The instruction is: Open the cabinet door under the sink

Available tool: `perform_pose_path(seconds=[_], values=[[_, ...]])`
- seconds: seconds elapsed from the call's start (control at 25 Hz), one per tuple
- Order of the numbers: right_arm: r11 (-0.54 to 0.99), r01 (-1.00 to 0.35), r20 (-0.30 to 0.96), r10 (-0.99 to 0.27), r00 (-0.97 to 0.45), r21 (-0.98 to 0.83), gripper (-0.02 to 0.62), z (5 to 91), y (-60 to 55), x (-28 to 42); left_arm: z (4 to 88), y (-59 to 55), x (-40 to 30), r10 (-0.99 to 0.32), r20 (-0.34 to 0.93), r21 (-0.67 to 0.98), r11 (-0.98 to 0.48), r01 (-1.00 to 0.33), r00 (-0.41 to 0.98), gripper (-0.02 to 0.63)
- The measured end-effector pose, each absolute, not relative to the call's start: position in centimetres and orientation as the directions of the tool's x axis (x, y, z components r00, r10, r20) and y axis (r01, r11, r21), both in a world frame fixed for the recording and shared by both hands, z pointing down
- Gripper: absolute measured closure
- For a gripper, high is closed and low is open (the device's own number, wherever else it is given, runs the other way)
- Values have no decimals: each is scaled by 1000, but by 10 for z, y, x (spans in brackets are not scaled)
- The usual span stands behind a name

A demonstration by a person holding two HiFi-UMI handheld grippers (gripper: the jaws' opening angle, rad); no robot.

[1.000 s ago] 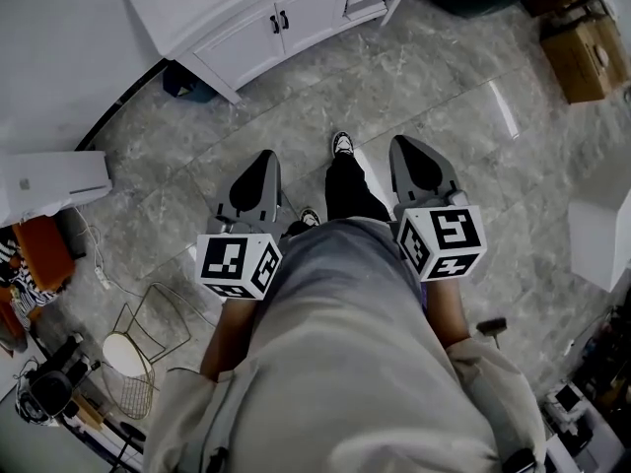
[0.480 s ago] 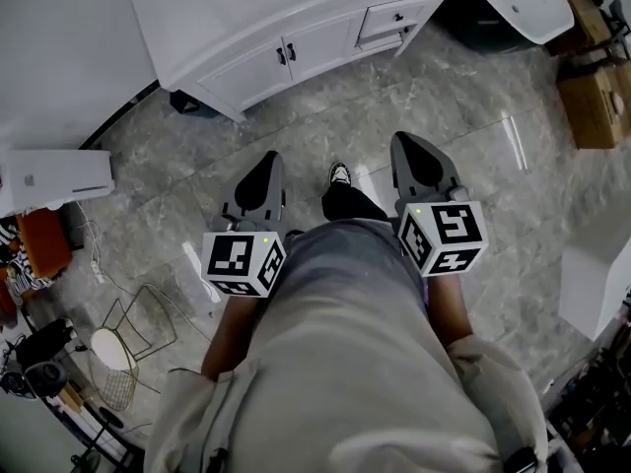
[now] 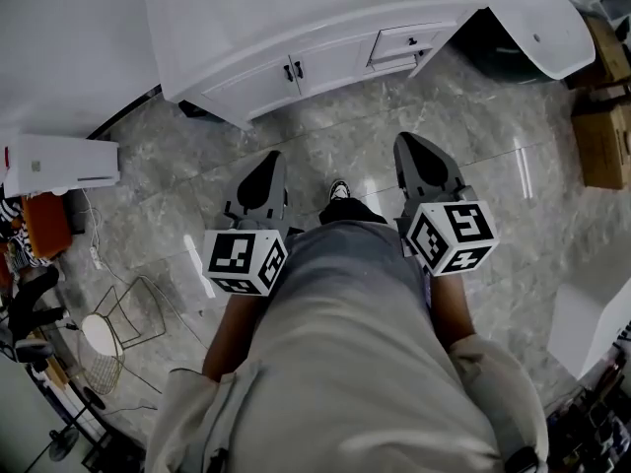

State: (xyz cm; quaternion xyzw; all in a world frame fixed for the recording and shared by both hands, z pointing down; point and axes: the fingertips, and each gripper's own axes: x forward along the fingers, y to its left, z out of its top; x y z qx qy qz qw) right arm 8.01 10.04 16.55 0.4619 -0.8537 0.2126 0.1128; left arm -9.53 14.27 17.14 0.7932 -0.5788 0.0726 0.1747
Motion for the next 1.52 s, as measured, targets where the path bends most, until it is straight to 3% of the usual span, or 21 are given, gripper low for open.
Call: perform_pose_path(seconds=[0.28,0.6,1.52], values=[[600,-775,389,-678,-624,-198,586,172,78,76,192,131,-79,-878,387,151,-242,-958,283,606],[609,-761,414,-647,-640,-225,586,197,61,71,196,119,-86,-899,396,135,-144,-980,186,607],[680,-712,467,-579,-669,-177,586,262,1,-17,242,62,-142,-903,411,242,-25,-970,126,607]])
